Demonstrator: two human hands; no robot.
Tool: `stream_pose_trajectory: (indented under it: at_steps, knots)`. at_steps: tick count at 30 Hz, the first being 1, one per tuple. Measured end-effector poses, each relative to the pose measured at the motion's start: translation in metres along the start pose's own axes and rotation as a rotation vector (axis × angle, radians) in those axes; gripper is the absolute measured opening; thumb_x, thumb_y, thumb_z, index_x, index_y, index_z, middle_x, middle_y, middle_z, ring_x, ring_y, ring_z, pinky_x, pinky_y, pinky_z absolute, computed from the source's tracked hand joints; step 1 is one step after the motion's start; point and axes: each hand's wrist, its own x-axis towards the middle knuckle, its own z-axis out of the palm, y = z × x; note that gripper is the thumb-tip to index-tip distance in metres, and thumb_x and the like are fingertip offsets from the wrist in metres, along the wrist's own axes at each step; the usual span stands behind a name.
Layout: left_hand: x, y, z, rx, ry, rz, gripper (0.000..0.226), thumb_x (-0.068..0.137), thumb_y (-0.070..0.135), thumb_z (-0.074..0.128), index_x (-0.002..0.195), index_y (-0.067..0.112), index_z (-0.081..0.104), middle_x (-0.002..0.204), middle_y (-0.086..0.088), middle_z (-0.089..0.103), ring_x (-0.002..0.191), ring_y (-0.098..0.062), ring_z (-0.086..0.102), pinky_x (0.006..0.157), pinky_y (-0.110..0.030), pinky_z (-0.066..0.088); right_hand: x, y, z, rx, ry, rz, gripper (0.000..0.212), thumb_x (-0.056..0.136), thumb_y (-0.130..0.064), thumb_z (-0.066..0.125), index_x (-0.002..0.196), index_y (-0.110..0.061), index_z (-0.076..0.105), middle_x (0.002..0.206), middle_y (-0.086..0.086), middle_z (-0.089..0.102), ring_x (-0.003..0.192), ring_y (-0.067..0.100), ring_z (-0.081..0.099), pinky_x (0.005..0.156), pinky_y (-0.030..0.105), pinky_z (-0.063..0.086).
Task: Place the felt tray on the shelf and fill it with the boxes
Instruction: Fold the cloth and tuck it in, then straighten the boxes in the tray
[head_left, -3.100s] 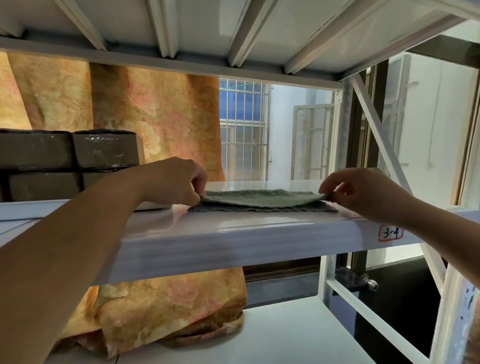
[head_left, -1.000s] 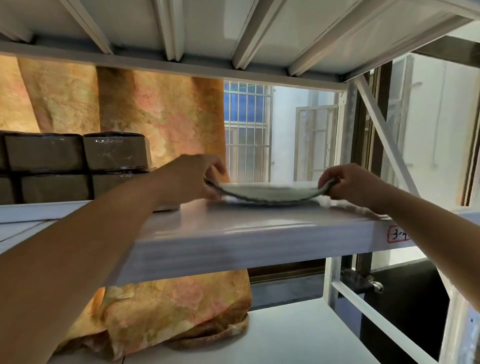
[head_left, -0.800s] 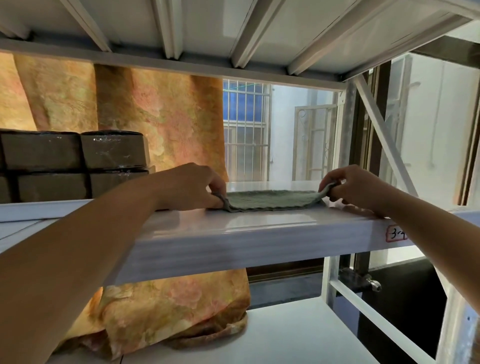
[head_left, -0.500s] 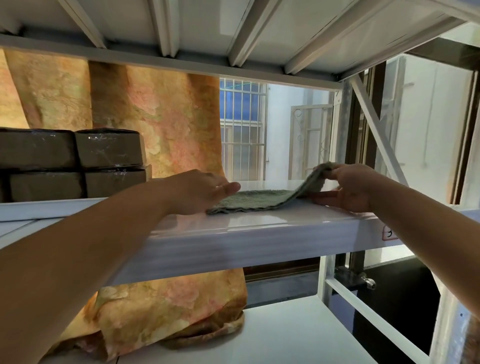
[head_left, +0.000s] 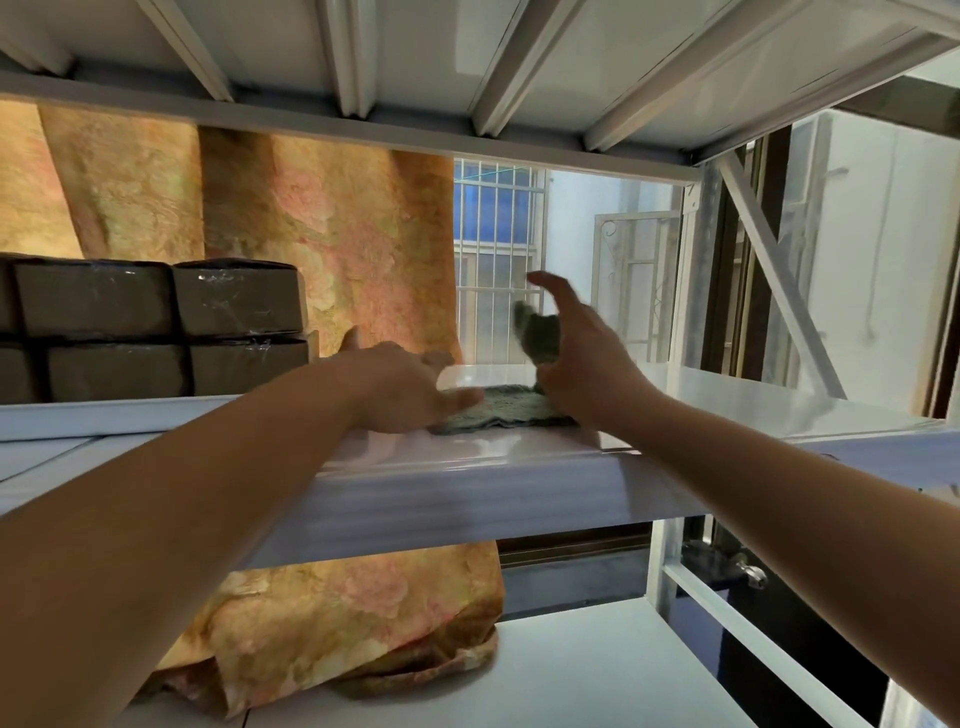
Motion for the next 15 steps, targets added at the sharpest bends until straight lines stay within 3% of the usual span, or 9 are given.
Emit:
stream_pose_trajectory:
  at_steps: [1, 4, 8, 12, 15]
  knots:
    - [0.001, -0.004, -0.001, -0.008, 0.059, -0.027, 0.065, 0.094, 0.060, 0.018, 0.148, 0.025, 0.017, 0.135, -0.010, 0.055, 0.135, -0.029, 0.039, 0.115, -0.055, 0.003, -0.002, -0.008, 0.005, -0.001, -0.063, -0.034, 0.076, 0.082, 0.006, 0.059, 0.142, -0.030, 0.028, 0.108, 0.001, 0.049, 0.096, 0.017, 0.052, 0.081, 0.027, 0.045]
    - [0.002, -0.014, -0.003, -0.079, 0.159, -0.073, 0.046, 0.099, 0.036, 0.033, 0.142, 0.021, 0.031, 0.128, -0.010, 0.059, 0.120, -0.029, 0.050, 0.108, -0.046, 0.028, -0.007, -0.024, 0.020, -0.058, -0.211, -0.111, 0.064, 0.082, -0.002, 0.057, 0.136, -0.029, 0.036, 0.120, 0.010, 0.056, 0.106, 0.025, 0.055, 0.086, 0.034, 0.048]
    - [-0.001, -0.014, 0.000, -0.159, 0.090, 0.036, 0.039, 0.092, 0.025, 0.054, 0.131, 0.020, 0.052, 0.126, 0.004, 0.063, 0.115, -0.018, 0.055, 0.099, -0.034, 0.043, -0.002, -0.029, 0.025, -0.088, -0.202, -0.061, 0.032, 0.082, -0.014, 0.062, 0.114, -0.021, 0.058, 0.107, 0.005, 0.065, 0.097, 0.019, 0.060, 0.086, 0.033, 0.052]
    - [0.001, -0.012, 0.001, -0.204, 0.085, 0.058, 0.040, 0.091, 0.013, 0.052, 0.131, 0.017, 0.053, 0.127, 0.001, 0.062, 0.113, -0.017, 0.057, 0.089, -0.023, 0.043, 0.013, -0.027, 0.026, -0.163, -0.270, -0.012, 0.015, 0.080, -0.027, 0.065, 0.092, -0.017, 0.069, 0.093, 0.001, 0.067, 0.092, 0.019, 0.062, 0.084, 0.034, 0.054]
    - [0.002, -0.014, 0.000, -0.255, 0.080, 0.044, 0.043, 0.092, 0.018, 0.053, 0.135, 0.017, 0.048, 0.130, -0.003, 0.060, 0.111, -0.019, 0.057, 0.083, -0.021, 0.043, 0.021, -0.029, 0.026, -0.109, -0.163, 0.031, 0.019, 0.085, -0.027, 0.061, 0.094, -0.012, 0.068, 0.098, 0.004, 0.068, 0.095, 0.021, 0.060, 0.083, 0.031, 0.051]
